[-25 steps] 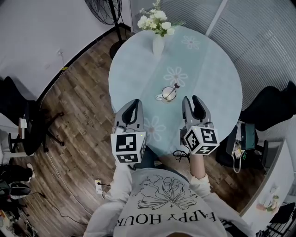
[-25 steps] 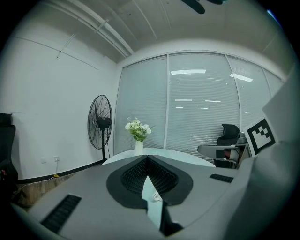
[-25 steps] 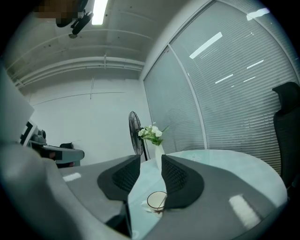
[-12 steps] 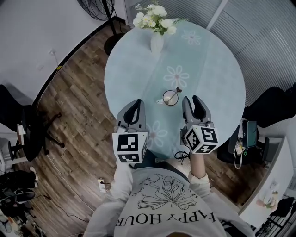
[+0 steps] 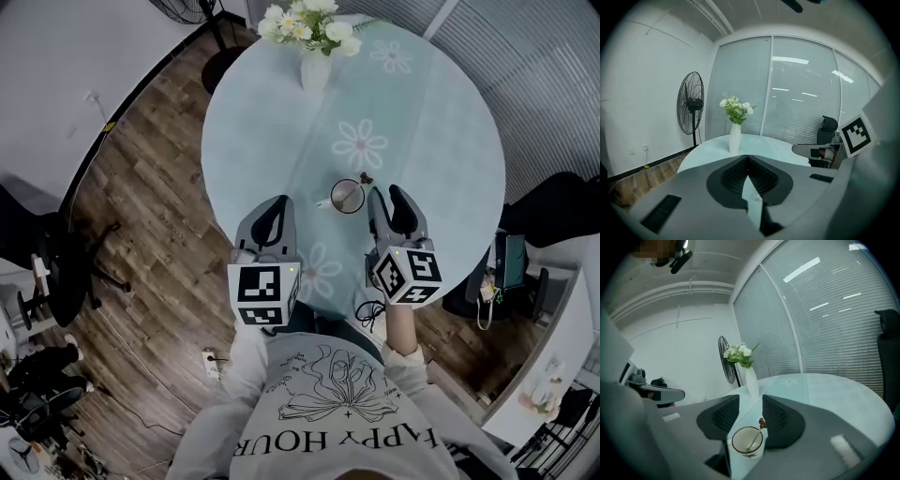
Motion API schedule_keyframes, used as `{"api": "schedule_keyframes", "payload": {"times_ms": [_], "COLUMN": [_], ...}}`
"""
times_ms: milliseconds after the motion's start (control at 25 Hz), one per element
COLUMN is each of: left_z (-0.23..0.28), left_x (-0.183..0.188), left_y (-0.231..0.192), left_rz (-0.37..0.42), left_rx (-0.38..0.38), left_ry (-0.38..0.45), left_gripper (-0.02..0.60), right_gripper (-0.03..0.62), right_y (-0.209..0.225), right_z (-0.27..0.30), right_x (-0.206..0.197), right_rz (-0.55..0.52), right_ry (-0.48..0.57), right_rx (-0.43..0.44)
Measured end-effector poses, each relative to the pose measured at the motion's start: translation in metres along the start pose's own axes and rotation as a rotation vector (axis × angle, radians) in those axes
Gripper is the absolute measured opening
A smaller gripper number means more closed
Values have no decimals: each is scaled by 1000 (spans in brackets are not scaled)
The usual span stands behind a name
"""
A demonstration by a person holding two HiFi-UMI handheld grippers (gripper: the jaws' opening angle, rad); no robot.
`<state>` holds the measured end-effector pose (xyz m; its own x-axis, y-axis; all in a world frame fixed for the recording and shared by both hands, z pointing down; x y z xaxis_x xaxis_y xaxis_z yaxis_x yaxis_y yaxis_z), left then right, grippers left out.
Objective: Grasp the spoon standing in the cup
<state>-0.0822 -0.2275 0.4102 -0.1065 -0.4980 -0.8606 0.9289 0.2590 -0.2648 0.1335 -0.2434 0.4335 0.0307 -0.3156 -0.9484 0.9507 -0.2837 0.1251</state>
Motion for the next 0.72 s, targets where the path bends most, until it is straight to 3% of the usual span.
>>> {"api": "schedule_keyframes", "payload": {"times_ms": [720], "left_z": [48], "left_x": [-31], "left_y": [4], "left_rz": [-6], "left_rx": [-43], "left_ry": [-118], "left_gripper": [6], "right_gripper": [167], "right_y": [19], "right_z": [37], "right_x": [-43], "right_rz": [14], "right_ry": [-116], "right_rx": [4]}}
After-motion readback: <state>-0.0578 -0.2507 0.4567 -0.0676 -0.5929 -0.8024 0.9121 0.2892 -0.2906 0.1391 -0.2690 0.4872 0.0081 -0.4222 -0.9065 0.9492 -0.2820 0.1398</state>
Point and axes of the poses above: the fingertips, and each gripper's own axes: z forward along the fingers, y to its right, x out of its top, the point moved 6 cm from there along -z, backward along the fingers, and after that the axes turned 9 degrees about -z, right-handed, at the moved point
